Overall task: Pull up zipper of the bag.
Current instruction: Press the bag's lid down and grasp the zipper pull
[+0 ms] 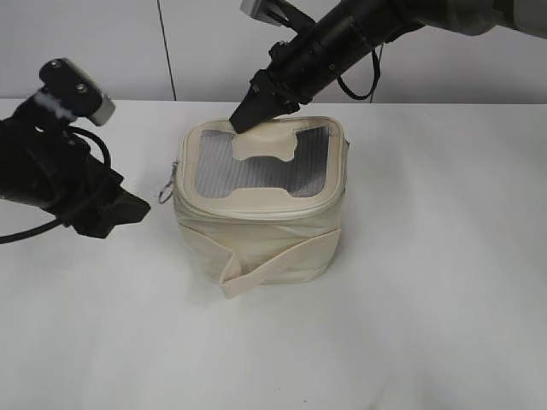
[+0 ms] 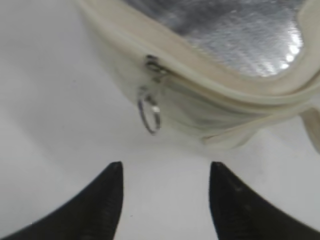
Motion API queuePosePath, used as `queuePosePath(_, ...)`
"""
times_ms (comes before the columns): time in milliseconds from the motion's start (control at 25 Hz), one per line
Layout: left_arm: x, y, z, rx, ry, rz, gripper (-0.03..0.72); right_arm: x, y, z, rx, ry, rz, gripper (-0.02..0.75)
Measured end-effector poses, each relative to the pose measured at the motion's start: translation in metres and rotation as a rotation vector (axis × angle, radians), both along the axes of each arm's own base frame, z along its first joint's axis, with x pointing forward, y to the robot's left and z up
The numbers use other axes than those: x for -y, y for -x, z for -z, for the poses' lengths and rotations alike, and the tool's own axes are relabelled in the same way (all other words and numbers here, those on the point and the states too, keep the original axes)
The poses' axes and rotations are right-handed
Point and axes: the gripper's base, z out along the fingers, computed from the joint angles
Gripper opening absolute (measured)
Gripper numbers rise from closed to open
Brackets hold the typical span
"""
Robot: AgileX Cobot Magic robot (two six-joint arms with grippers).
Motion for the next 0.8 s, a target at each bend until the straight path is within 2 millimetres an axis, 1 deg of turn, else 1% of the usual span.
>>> queuePosePath(40,-0.004,-0.002,0.000,0.014,-0.009,-0.010,0.467,0.000,0.000,0.000,0.000,0.000,0.000,0.041)
queuePosePath(80,-0.007,-0.005,0.001,0.024,-0.022,-0.011,0.482,0.000,0.000,0.000,0.000,0.000,0.000,0.041)
queuePosePath(240,-0.006,-0.013,0.010,0.033,-0.071,0.050,0.473,0.000,0.000,0.000,0.000,0.000,0.000,0.041)
queuePosePath(440,0.003,-0.025,0.018,-0.031,-0.049,0.102,0.470,0.000,0.000,0.000,0.000,0.000,0.000,0.041)
queuePosePath(640,0.007,-0.026,0.016,-0.036,-0.007,0.102,0.468,0.000,0.000,0.000,0.000,0.001,0.000,0.041)
queuePosePath(800,0.009,-0.031,0.012,0.000,0.026,0.085,0.468,0.000,0.000,0.000,0.001,0.001,-0.001,0.041)
